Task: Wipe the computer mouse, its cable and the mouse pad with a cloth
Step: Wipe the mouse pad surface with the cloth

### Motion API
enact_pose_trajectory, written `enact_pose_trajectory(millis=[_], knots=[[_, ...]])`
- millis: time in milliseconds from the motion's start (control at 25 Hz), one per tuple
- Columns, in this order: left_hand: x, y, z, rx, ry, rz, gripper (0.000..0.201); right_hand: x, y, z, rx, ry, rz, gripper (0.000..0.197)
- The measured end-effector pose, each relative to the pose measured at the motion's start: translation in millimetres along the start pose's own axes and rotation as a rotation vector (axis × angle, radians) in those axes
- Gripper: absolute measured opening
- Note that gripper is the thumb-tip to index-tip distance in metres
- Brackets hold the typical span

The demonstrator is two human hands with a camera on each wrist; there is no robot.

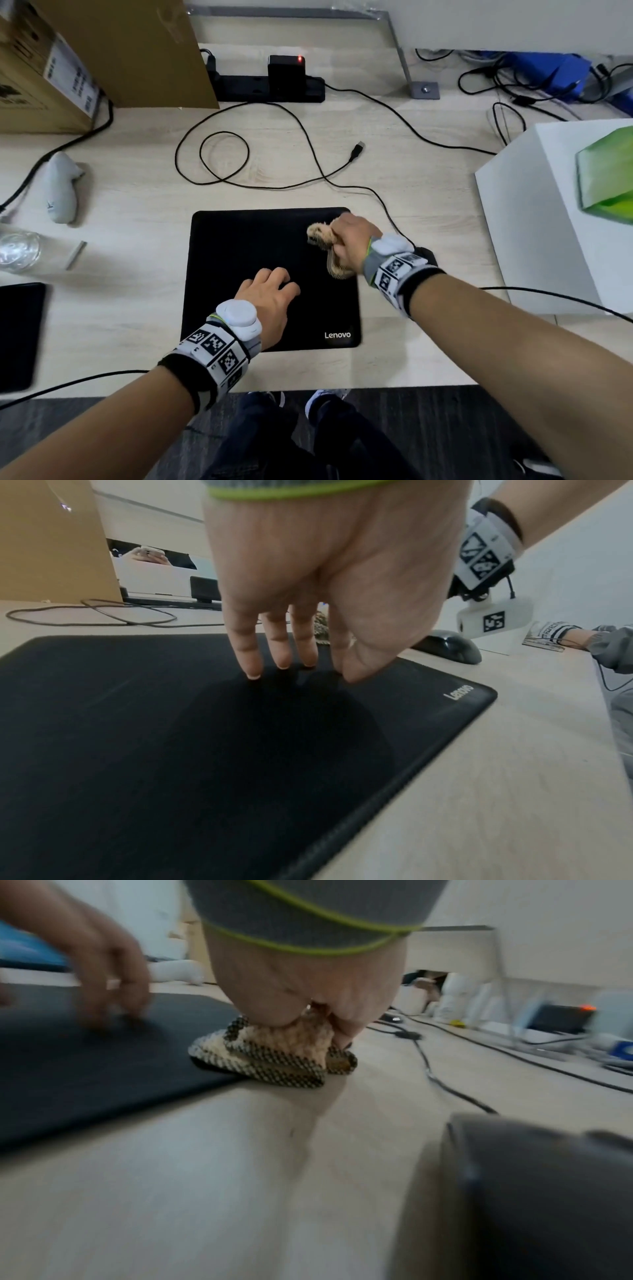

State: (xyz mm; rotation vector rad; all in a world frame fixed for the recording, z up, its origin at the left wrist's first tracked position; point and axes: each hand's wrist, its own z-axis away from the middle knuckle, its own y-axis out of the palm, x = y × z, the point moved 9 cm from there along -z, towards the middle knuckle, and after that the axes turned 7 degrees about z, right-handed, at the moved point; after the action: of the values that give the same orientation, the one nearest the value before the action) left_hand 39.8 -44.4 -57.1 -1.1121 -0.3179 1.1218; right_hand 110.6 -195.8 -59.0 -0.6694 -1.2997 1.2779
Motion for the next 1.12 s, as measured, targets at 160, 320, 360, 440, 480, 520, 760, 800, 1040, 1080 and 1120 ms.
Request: enact_pose_trajectory(millis=[160, 320, 360, 440, 480, 520, 760, 800, 1040, 1080, 1120], knots=[[2, -13, -12, -0.047, -0.001, 0.024, 0.056, -5, 1, -10, 0.04, 0.212, 0.02, 0.014], [19, -19, -25, -0.014, -0.055, 0.025, 0.072, 55, 39, 64, 0.005, -0.194, -0.06, 0.024], [21, -18, -26, 0.007, -0.054, 0.016, 0.074, 64, 48, 79, 0.046, -0.284, -0.04, 0.023], [22, -14, -28, 0.033, -0.057, 0.017, 0.076, 63, 53, 75, 0.093, -0.383, 0.005, 0.027], [21, -12, -28, 0.038, -0.058, 0.019, 0.076, 54, 47, 60, 0.074, -0.365, 0.016, 0.029], [21, -12, -29, 0.037, -0.063, 0.022, 0.077, 42, 38, 35, 0.043, -0.287, 0.013, 0.03], [24, -11, -29, 0.002, -0.06, 0.032, 0.078, -9, -13, -51, -0.071, 0.22, -0.057, 0.027], [24, -11, -29, -0.005, -0.055, 0.033, 0.078, -6, -13, -47, -0.074, 0.209, -0.067, 0.027], [27, -17, -23, -0.049, 0.007, 0.057, 0.077, 64, 48, 78, 0.1, -0.261, -0.145, 0.028], [23, -16, -21, -0.045, 0.026, 0.032, 0.077, 70, 55, 102, 0.177, -0.345, -0.131, 0.029], [17, -13, -21, -0.034, 0.043, 0.007, 0.078, 73, 57, 118, 0.238, -0.425, -0.102, 0.031]])
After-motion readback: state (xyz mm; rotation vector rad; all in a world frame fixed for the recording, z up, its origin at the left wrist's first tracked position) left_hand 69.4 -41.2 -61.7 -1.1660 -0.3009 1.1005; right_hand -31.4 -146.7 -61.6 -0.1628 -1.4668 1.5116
